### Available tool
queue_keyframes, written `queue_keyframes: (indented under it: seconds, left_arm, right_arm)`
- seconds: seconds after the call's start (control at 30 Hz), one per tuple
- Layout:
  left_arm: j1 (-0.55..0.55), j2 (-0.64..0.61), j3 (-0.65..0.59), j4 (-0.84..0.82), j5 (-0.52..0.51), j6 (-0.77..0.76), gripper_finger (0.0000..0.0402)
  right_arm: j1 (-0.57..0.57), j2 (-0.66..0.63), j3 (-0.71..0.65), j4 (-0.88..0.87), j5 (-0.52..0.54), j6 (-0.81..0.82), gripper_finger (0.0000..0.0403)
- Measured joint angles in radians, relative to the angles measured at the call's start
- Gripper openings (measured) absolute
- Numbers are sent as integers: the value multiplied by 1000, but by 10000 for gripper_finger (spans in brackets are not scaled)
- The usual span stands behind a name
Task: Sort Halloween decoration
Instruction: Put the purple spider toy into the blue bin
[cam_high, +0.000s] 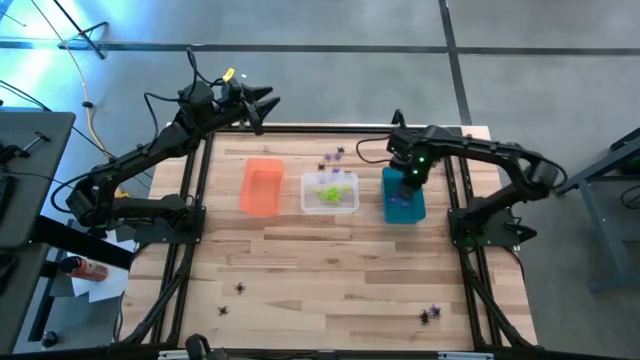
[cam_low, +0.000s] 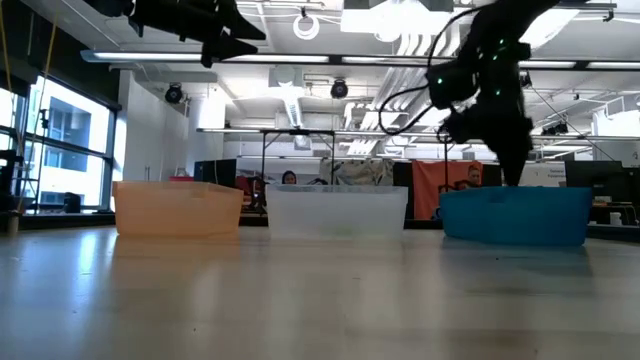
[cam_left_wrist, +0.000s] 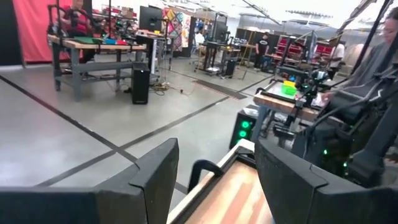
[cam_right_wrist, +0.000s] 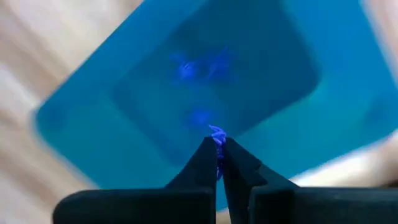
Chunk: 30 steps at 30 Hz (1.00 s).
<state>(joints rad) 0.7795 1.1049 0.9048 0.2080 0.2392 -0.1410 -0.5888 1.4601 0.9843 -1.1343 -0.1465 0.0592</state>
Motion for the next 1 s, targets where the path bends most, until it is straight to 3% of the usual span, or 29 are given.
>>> queue_keyframes:
  seconds: [0.2,0.37,0.63,0.9,1.0]
  left_arm:
    - [0,0,0,0,-19,5,200]
    - [0,0,0,-1,-29,24,200]
    - [0,0,0,-1,-38,47,200]
    - [0,0,0,-1,-40,48,200]
    - [0,0,0,-1,-40,48,200]
  right_arm:
    - [0,105,1,110,83,-306,1]
    - [-7,161,1,123,98,-426,1]
    - [-7,266,-5,172,117,-505,1]
    - [-7,275,-5,228,117,-505,1]
    - [-7,275,-4,224,116,-505,21]
